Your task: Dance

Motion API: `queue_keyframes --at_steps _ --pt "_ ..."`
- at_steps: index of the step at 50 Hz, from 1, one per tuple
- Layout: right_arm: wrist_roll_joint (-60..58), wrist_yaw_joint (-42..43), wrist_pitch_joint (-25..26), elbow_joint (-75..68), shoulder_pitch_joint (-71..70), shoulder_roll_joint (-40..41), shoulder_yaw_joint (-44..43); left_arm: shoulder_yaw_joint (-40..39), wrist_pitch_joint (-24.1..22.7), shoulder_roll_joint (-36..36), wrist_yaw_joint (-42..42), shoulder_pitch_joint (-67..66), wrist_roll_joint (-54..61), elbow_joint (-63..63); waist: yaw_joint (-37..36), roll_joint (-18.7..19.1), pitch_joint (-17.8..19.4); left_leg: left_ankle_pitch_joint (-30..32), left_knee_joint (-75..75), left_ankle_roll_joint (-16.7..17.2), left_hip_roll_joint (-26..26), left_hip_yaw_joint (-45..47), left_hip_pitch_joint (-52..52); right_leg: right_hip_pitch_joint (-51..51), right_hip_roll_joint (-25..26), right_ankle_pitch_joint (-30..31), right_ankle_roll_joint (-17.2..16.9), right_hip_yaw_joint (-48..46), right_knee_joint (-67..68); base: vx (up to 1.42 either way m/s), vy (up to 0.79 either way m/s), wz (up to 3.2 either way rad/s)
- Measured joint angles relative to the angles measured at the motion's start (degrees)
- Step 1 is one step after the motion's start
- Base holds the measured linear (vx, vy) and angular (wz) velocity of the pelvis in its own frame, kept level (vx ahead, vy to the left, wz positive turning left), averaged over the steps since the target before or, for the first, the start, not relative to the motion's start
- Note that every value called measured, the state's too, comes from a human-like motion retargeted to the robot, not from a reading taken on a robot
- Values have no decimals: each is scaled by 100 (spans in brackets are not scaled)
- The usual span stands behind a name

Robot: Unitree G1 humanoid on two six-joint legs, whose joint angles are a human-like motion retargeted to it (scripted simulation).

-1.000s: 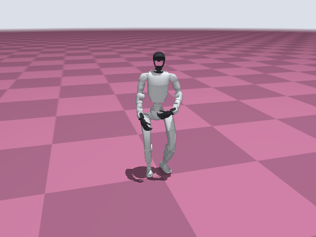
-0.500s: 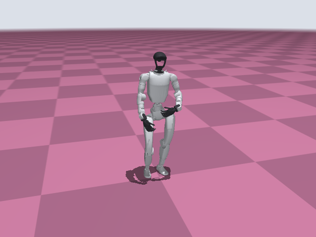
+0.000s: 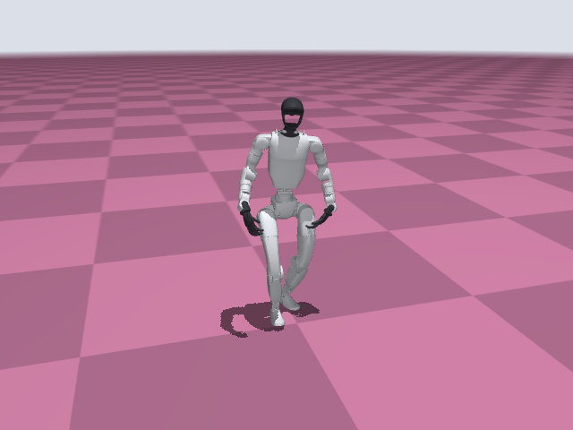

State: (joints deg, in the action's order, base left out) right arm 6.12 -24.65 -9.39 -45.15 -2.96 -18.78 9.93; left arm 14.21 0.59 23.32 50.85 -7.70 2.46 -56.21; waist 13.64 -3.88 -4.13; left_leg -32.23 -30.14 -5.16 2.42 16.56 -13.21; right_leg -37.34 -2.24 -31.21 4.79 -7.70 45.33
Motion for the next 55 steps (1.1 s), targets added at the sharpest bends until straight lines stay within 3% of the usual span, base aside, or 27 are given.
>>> queue_keyframes --at_steps 7,13,15,17,22,23,25,27,30,32,35,37,40,45,50,53,55 --pt "-449 272 174 -1392 -118 312 355 -121 63 -137 -216 174 23 -492 479 -418 -183 615 2140 -136 1039 151 891 -670 -878 -723 39 151 1316 -7 -3 -31" --pt "-897 -222 262 -2579 -37 679 585 -250 167 -458 25 449 -161 -941 554 -537 -412 1058 3244 -126 1344 116 1650 -318 -928 -1168 161 131 1240 14 -10 -61" --pt "-966 -446 231 -2838 -72 708 550 -375 163 -532 150 647 -250 -1139 457 -389 -267 972 3121 -101 1105 85 1903 245 -556 -1208 260 64 740 31 -7 -94" --pt "-965 -559 244 -2839 -34 681 499 -482 158 -561 201 739 -249 -1213 343 -422 -183 609 1780 -29 843 -114 1546 709 -371 -1165 263 200 426 31 -5 -103" --pt "-930 -563 143 -2474 -100 638 536 -877 38 -310 42 883 -11 -1336 -96 -439 -34 -298 -1375 -62 -40 -239 -93 1421 81 -1096 189 530 34 30 7 -108" --pt "-890 -530 139 -2381 -195 660 538 -990 -1 -185 -37 991 120 -1435 -267 -285 -39 -488 -1635 -38 -384 -381 -517 1548 370 -922 205 577 -333 39 16 -147" --pt "-784 -468 112 -2226 -325 675 551 -1192 -37 -17 -199 1089 368 -1624 -470 -332 -149 -344 -1037 18 -396 -658 -884 1647 393 -791 136 835 -596 43 19 -132" --pt "-695 -415 106 -2102 -432 702 584 -1351 -46 98 -338 1118 539 -1823 -502 -590 -281 258 216 130 66 -1020 -815 1592 93 -915 30 1183 -414 43 24 -103" --pt "-719 -300 93 -1993 -487 705 652 -1509 -51 120 -529 1056 675 -2001 -548 -687 -332 530 599 227 478 -1380 -770 1473 -95 -1226 -41 1617 246 42 29 -96" --pt "-836 -160 89 -1990 -497 698 675 -1585 -121 70 -716 1025 721 -2040 -455 -800 -298 626 929 116 920 -1406 -426 1316 -409 -1368 -152 1843 1101 43 30 -68" --pt "-1033 15 63 -2063 -485 710 714 -1651 -289 -40 -1007 936 713 -1898 -352 -960 -81 658 1544 -112 1464 -1184 365 842 -1541 -829 -93 1378 2752 41 28 -86" --pt "-1137 63 29 -2153 -426 735 749 -1611 -395 -105 -1203 883 653 -1718 -222 -1015 60 808 2004 -144 1758 -1212 897 528 -1737 -803 9 1279 3200 39 23 -51" --pt "-1216 27 -40 -2351 -393 763 770 -1518 -466 -176 -1423 860 500 -1479 -133 -764 292 1285 3218 -70 1674 -1370 1968 307 -1242 -827 132 880 2685 44 16 -52" --pt "-1050 -72 19 -2497 -275 629 560 -1210 -524 -267 -1410 977 206 -1425 -119 -362 254 1104 3182 -61 1351 -1337 2220 46 -364 -389 -121 309 480 45 9 -25" --pt "-858 -65 118 -2609 -119 472 255 -1181 -498 -447 -1283 1009 160 -1361 -266 -271 53 1075 3205 -131 1428 -1498 2533 38 -236 -214 -162 289 32 50 4 -24" --pt "-743 10 167 -2691 -67 374 -43 -1304 -485 -634 -1227 930 280 -1292 -422 -92 3 1095 2635 2 1309 -1771 2554 418 -110 -187 -20 361 6 57 2 -36" --pt "-707 109 192 -2747 -88 295 -264 -1395 -473 -753 -1215 856 389 -1196 -530 298 215 545 762 270 910 -1797 2076 1177 297 -71 103 178 -587 55 1 -36"
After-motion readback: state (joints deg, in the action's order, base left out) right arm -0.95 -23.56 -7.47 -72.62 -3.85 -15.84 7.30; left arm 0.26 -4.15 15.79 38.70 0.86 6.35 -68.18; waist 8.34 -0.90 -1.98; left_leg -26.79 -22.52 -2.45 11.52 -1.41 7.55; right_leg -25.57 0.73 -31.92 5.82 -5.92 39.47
